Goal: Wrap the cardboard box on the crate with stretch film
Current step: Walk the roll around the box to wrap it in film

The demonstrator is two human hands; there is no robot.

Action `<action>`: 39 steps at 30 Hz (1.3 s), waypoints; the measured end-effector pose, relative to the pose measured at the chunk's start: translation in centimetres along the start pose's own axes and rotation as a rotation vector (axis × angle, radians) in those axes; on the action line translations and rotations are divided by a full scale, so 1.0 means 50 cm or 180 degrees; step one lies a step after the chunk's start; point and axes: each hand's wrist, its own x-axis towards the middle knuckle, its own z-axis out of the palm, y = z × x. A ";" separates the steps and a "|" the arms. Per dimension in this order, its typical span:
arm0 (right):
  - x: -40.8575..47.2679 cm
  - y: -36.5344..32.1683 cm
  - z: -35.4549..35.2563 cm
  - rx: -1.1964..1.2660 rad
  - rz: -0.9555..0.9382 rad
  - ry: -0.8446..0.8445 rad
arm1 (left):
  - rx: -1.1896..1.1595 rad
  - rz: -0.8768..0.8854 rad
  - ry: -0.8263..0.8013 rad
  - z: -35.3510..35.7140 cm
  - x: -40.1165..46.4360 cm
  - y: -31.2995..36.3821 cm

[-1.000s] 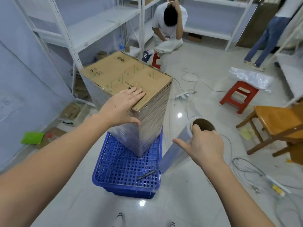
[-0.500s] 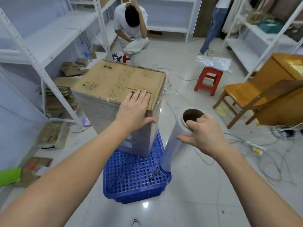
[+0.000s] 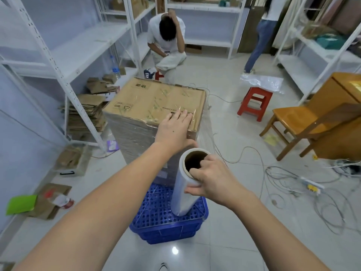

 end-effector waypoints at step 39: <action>0.228 -0.244 0.102 -0.1197 0.2033 -0.0043 | 0.0079 0.1725 -0.0177 0.021 0.073 -0.427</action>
